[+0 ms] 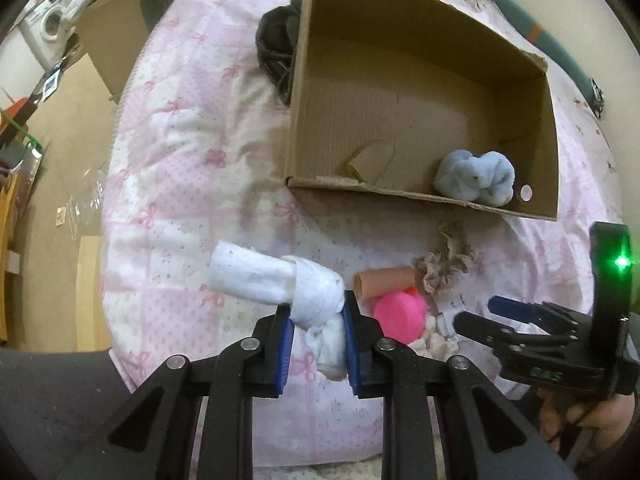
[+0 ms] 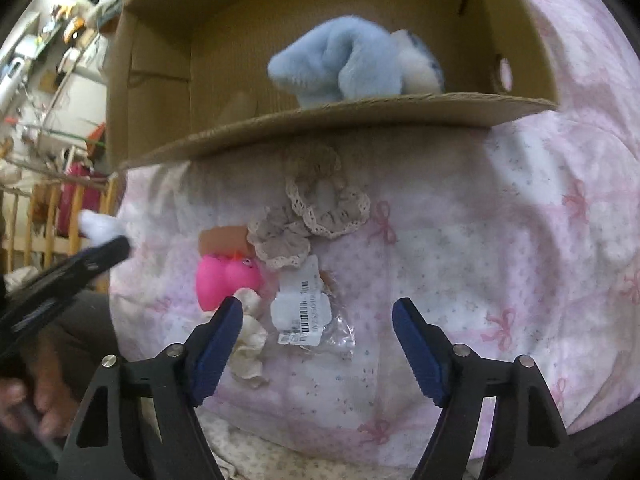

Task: Organize soft objects
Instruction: 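Grasp the clear plastic bag with the right gripper while the left gripper holds the sock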

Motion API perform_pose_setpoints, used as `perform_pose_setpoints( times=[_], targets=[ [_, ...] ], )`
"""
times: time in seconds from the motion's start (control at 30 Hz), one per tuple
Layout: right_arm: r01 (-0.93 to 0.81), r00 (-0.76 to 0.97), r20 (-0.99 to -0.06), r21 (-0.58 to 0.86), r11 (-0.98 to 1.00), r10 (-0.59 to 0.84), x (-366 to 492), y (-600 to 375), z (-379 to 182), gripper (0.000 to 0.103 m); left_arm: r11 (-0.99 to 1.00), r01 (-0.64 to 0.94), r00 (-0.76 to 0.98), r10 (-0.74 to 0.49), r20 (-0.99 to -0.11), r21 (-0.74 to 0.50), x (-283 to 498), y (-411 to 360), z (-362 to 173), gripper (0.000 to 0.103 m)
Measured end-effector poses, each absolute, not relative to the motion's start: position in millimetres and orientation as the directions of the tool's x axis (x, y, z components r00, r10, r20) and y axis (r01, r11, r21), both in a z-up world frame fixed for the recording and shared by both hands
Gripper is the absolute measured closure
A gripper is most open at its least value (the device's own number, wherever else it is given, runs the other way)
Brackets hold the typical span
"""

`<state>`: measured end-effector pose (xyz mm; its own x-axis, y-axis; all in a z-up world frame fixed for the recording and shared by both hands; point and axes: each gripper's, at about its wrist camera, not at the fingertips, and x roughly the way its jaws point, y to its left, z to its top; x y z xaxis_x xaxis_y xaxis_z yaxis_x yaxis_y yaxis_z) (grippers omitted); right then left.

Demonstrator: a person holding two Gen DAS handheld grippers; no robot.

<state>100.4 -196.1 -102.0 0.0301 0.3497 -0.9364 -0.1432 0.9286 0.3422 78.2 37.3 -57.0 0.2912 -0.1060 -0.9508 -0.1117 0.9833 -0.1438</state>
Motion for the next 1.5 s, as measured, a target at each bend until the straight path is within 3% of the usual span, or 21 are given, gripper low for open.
perform_pose_setpoints(
  times=[0.13, 0.23, 0.57, 0.63, 0.83, 1.5],
  targets=[
    [-0.198, 0.029, -0.961, 0.265, 0.944, 0.276, 102.0, -176.5, -110.5, 0.025, 0.986, -0.123, 0.292, -0.074, -0.954, -0.115, 79.6, 37.8, -57.7, 0.083],
    [-0.236, 0.025, -0.973, 0.217, 0.947, 0.229, 104.1, -164.8, -118.3, 0.039, 0.986, -0.121, 0.293, -0.076, -0.953, -0.115, 81.5, 41.4, -63.7, 0.083],
    [-0.338, 0.025, -0.982, 0.17, 0.926, 0.19, 90.5, -133.4, -126.0, 0.039, 0.992, -0.08, 0.309, -0.065, -0.949, -0.094, 84.4, 27.4, -67.4, 0.083],
    [-0.346, 0.027, -0.98, 0.174, 0.922, 0.195, 89.6, -131.2, -125.0, 0.059, 0.993, -0.083, 0.307, -0.06, -0.95, -0.09, 84.8, 27.5, -69.0, 0.083],
    [-0.321, 0.029, -0.967, 0.231, 0.918, 0.254, 84.7, -130.0, -121.6, 0.086, 0.992, -0.094, 0.317, -0.051, -0.947, -0.085, 84.6, 28.5, -68.4, 0.083],
    [-0.301, 0.19, -0.887, 0.355, 0.885, 0.42, 72.0, -178.5, -46.6, 0.087, 0.993, -0.116, 0.409, 0.02, -0.913, -0.03, 75.2, 29.1, -51.6, 0.083]
  ],
)
